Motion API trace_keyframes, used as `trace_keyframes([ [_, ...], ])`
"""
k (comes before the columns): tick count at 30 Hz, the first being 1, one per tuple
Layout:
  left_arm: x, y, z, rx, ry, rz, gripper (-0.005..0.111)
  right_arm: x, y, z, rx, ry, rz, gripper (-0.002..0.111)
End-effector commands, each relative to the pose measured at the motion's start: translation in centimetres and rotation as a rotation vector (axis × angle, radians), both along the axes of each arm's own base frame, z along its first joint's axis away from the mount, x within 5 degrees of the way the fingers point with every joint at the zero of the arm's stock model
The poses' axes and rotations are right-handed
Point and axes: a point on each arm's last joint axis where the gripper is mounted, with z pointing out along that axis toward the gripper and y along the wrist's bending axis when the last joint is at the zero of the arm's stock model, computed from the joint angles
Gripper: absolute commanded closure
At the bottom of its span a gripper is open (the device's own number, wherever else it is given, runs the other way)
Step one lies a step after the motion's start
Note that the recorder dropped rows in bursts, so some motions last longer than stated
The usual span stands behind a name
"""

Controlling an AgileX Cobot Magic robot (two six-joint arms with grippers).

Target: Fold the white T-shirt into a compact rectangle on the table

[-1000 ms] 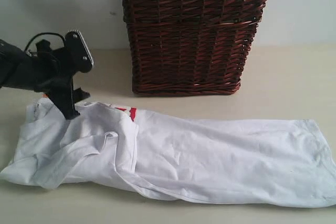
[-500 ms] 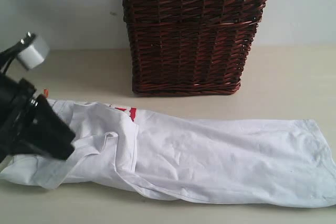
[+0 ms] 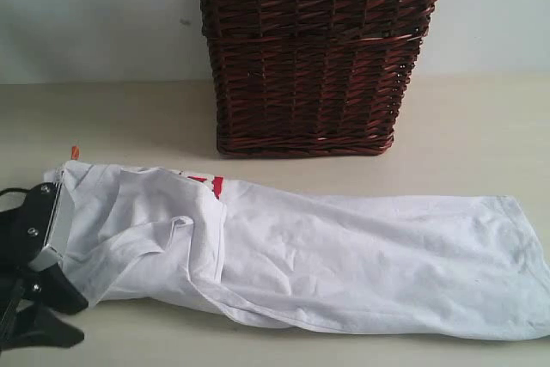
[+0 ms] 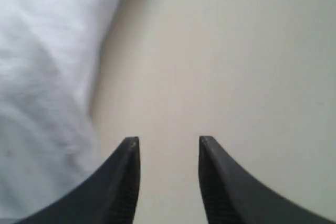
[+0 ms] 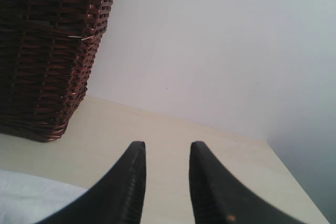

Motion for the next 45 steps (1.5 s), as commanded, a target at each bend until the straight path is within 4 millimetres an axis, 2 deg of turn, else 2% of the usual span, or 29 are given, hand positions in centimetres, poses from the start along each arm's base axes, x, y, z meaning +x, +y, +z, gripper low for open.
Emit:
trace_keyframes([
  [1, 1.4, 0.1, -0.4, 0.008, -0.156, 0.005, 0.069, 0.0, 0.0, -0.1, 0.005, -0.007, -0.003, 0.079],
  [6, 1.4, -0.9, -1.0, -0.017, -0.124, 0.022, 0.069, 0.0, 0.0, -0.1, 0.005, -0.007, -0.003, 0.079],
  [11, 2.9, -1.4, -1.0, 0.029, -0.222, 0.175, 0.069, 0.0, 0.0, -0.1, 0.005, -0.007, -0.003, 0.079],
  [15, 4.8, -1.3, 0.0, 0.090, -0.346, 0.226, 0.069, 0.0, 0.0, -0.1, 0.005, -0.007, -0.003, 0.079],
  [20, 7.7, -0.9, 2.2, 0.130, -0.502, 0.313, 0.069, 0.0, 0.0, -0.1, 0.005, -0.007, -0.003, 0.079],
  [23, 8.4, -1.1, 3.1, 0.110, -0.525, 0.335, 0.069, 0.0, 0.0, -0.1, 0.005, -0.007, -0.003, 0.079],
  [27, 7.9, -1.2, 3.1, 0.052, -0.461, 0.415, 0.069, 0.0, 0.0, -0.1, 0.005, -0.007, -0.003, 0.079],
  [30, 6.6, -1.2, 4.3, -0.044, -0.397, 0.455, 0.069, 0.0, 0.0, -0.1, 0.005, -0.007, -0.003, 0.079],
  [33, 4.8, -1.8, 6.0, -0.157, -0.322, 0.360, 0.069, 0.0, 0.0, -0.1, 0.005, -0.007, -0.003, 0.079],
  [35, 3.7, -2.2, 6.1, -0.185, -0.264, 0.267, 0.066, 0.0, 0.0, -0.1, 0.005, -0.007, -0.003, 0.079],
  [37, 2.6, -2.6, 5.5, -0.212, -0.177, 0.200, 0.058, 0.0, 0.0, -0.1, 0.005, -0.007, -0.003, 0.079],
  [40, 1.9, -2.5, 3.9, -0.189, -0.127, 0.195, 0.048, 0.0, 0.0, -0.1, 0.005, -0.007, -0.003, 0.079],
  [45, 2.2, -1.4, 1.4, -0.065, -0.200, 0.204, 0.047, 0.0, 0.0, -0.1, 0.005, -0.007, -0.003, 0.079],
])
